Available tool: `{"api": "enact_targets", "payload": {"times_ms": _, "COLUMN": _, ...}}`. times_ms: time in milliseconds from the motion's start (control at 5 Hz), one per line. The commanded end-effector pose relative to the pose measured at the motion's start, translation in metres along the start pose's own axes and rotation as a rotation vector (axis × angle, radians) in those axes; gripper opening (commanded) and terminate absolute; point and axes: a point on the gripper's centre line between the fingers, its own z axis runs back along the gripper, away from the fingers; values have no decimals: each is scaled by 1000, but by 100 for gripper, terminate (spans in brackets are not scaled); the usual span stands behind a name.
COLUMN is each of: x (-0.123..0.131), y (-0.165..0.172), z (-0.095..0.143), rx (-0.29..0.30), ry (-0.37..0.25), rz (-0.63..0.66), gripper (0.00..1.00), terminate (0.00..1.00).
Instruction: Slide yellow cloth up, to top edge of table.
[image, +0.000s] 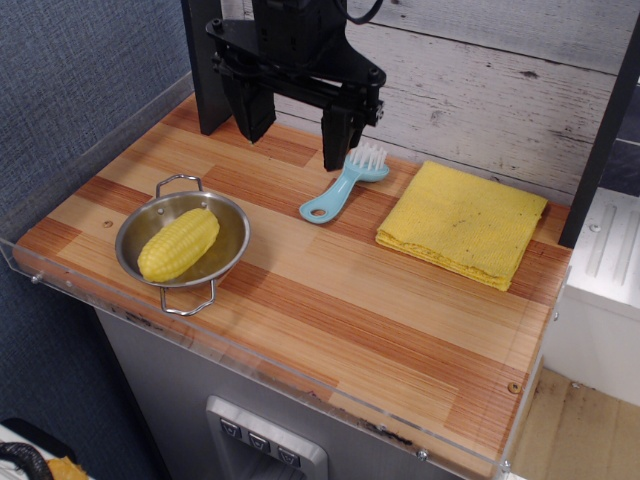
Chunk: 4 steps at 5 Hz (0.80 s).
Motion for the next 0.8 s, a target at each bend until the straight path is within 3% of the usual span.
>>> {"api": "enact_targets", "payload": {"times_ms": 0, "x": -1, "y": 7, "z": -2, "rx": -111, "ry": 36, "rz": -17, "gripper": 100, "terminate": 0}}
{"api": "enact_targets", "payload": {"times_ms": 400, "x": -4, "y": 8, "z": -4, "rx": -128, "ry": 47, "rz": -26, "gripper": 100, "terminate": 0}}
{"api": "enact_targets", "payload": {"times_ms": 600, "x": -4, "y": 8, "z": -4, "rx": -128, "ry": 47, "rz": -26, "gripper": 100, "terminate": 100}}
